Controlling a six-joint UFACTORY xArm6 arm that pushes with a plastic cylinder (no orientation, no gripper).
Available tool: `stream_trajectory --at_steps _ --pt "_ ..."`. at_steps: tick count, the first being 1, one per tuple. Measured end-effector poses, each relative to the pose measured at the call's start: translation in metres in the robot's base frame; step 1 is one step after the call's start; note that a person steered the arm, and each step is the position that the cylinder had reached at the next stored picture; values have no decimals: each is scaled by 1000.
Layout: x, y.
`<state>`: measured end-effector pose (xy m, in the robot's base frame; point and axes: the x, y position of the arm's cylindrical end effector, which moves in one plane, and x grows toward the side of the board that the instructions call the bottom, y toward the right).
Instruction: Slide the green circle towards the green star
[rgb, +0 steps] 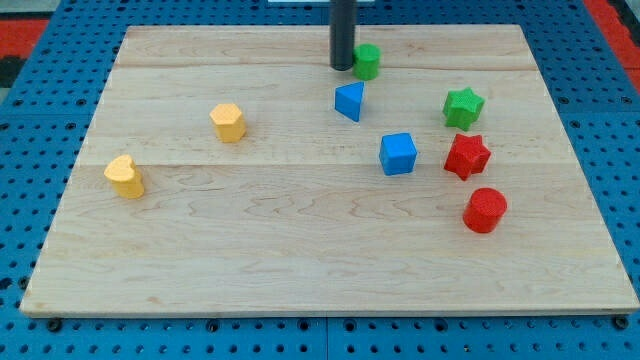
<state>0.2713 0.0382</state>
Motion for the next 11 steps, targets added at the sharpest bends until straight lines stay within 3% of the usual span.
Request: stream_trajectory --at_steps 1,3,4,7,8,10,11 --pt "6 31" --pt "-31 -7" --pt "-34 5" --pt "-13 39" --pt "-5 78" --pt "15 53" --pt "15 90"
